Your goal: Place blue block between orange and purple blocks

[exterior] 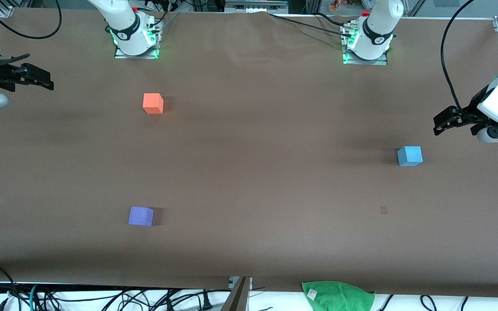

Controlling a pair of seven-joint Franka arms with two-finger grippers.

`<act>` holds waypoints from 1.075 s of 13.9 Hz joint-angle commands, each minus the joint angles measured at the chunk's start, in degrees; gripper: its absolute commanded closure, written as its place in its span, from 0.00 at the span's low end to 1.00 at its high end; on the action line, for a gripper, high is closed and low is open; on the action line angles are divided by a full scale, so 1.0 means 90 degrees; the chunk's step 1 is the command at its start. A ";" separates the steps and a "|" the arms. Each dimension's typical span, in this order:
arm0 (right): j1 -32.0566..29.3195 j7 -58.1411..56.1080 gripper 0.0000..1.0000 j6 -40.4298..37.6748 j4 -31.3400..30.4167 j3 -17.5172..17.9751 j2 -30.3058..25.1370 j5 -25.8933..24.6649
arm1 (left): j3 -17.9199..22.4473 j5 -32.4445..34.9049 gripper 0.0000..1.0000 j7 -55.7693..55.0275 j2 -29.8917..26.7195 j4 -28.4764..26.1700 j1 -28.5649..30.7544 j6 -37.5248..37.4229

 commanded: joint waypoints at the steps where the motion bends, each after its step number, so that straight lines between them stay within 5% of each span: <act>1: -0.0008 -0.0068 0.00 0.0219 0.0000 -0.0008 0.0018 0.0080 | 0.0032 -0.0172 0.00 -0.0040 0.0083 0.0189 -0.0004 -0.0081; 15: -0.0008 0.0000 0.00 0.0279 0.0000 -0.0018 0.0028 0.0080 | 0.0022 -0.0172 0.00 -0.0070 -0.0121 0.0072 0.0045 -0.0286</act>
